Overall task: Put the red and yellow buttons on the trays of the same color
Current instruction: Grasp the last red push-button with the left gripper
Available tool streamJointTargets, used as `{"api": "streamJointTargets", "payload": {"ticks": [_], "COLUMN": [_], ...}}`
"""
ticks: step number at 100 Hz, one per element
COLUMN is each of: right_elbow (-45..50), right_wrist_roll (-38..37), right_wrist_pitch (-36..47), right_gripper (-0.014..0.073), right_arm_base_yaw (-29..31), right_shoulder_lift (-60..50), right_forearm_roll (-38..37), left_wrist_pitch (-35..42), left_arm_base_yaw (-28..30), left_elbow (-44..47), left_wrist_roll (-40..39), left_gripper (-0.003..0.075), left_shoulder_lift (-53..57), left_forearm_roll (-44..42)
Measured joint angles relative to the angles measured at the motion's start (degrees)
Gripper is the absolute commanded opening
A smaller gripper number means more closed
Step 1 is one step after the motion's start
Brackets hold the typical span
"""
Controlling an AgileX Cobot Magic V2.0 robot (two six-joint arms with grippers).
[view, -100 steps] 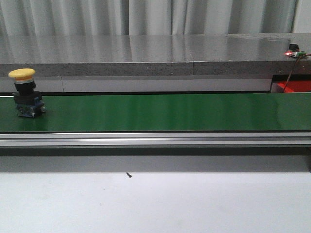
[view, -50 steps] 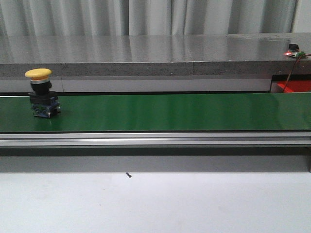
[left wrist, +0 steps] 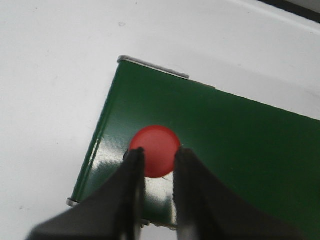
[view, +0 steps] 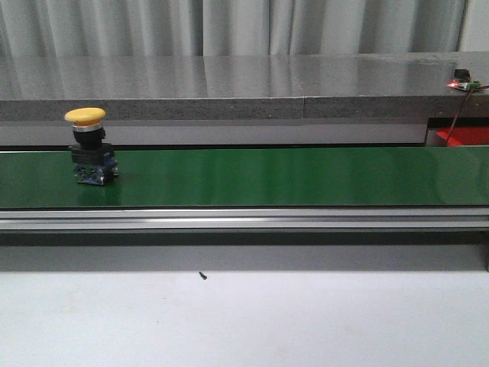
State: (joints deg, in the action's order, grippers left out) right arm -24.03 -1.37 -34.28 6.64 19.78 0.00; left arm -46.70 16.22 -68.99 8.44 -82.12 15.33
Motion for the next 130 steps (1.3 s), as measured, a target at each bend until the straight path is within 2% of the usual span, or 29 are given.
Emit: {"api": "streamJointTargets", "payload": {"ticks": [29,44,55,85,100,130], "right_elbow": [0.0,0.0,0.0,0.0,0.0,0.0], "right_wrist_roll": [0.0,0.0,0.0,0.0,0.0,0.0], "right_wrist_pitch": [0.0,0.0,0.0,0.0,0.0,0.0], "right_gripper": [-0.0122,-0.0122,-0.0122,-0.0122,-0.0122,-0.0122], "right_arm_base_yaw": [0.0,0.0,0.0,0.0,0.0,0.0], "right_shoulder_lift": [0.0,0.0,0.0,0.0,0.0,0.0], "right_forearm_roll": [0.0,0.0,0.0,0.0,0.0,0.0], "left_wrist_pitch": [-3.62,-3.98,-3.55,4.28,7.27,10.6], "left_arm_base_yaw": [-8.03,-13.54,-15.35,-20.45,-22.97,-23.02], "left_elbow": [0.09,0.64,2.59,15.99,21.95,30.98], "left_wrist_roll": [2.55,3.05,3.48,-1.01,-1.14,-1.01], "left_gripper": [-0.002,-0.002,-0.002,-0.002,-0.002,-0.002], "left_shoulder_lift": [8.72,12.15,14.88,23.76,28.38,37.97], "left_forearm_roll": [-0.22,-0.22,0.01,-6.71,-5.92,-5.3]}}
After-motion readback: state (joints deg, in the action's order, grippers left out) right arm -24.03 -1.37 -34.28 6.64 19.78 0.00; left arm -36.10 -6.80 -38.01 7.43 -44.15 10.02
